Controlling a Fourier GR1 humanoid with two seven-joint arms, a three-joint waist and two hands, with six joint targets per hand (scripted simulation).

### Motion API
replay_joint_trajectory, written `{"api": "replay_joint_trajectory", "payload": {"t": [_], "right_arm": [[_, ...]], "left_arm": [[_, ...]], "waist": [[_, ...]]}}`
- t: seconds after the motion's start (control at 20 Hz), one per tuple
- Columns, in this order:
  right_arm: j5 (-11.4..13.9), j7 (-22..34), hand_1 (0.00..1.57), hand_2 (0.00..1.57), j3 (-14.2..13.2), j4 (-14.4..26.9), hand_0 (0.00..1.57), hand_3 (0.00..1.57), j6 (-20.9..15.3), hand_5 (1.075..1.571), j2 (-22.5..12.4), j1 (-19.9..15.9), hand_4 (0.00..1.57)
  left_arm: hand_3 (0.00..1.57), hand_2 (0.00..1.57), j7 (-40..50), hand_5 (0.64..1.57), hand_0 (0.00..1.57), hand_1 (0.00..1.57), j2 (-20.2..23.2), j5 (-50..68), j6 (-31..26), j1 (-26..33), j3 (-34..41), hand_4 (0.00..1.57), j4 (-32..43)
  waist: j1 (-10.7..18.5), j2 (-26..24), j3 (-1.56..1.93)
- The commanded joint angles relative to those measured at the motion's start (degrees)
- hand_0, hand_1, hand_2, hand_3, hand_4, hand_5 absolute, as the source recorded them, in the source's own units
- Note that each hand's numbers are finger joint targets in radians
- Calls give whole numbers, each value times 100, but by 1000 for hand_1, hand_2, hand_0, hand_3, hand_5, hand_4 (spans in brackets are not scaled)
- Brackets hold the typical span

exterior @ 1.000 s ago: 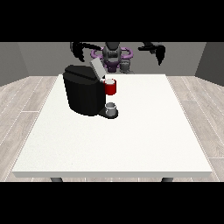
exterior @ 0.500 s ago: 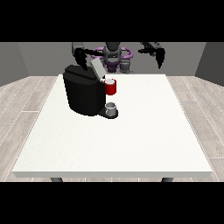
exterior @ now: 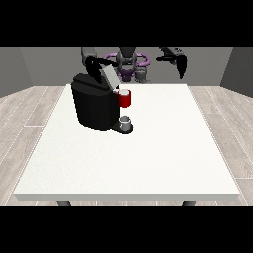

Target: Insert the coffee pod into the coffee machine and close the lid

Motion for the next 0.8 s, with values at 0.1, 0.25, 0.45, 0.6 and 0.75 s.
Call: {"api": "replay_joint_trajectory", "payload": {"t": [0.1, 0.25, 0.45, 0.6, 0.75], "right_arm": [[54, -256, 0, 0, -108, 426, 0, 0, 48, 1571, -62, -276, 0], [139, -250, 0, 0, 213, 283, 0, 0, 99, 1571, 272, -96, 0], [207, -157, 0, 0, 106, 472, 0, 0, -13, 1571, 188, -439, 0], [221, -485, 0, 0, 49, 548, 0, 0, 127, 1571, 40, -588, 0], [347, -111, 0, 0, 311, 415, 0, 0, 63, 1571, 269, -588, 114]], "left_arm": [[0, 0, -21, 1571, 0, 0, 146, 168, -4, 154, 20, 0, -262], [0, 0, 247, 1571, 0, 0, 143, 128, 150, 89, -8, 0, -189], [0, 0, 253, 1571, 0, 0, 155, 27, 291, 11, -106, 0, -212], [0, 0, 193, 1571, 0, 0, 328, 224, 165, -221, 59, 0, -101], [0, 0, 38, 1571, 0, 0, 297, 102, 288, -97, 15, 0, 64]], "waist": [[90, 181, 4], [-84, 20, 4], [-36, 93, 4], [-20, 367, 4], [-138, 149, 3]]}}
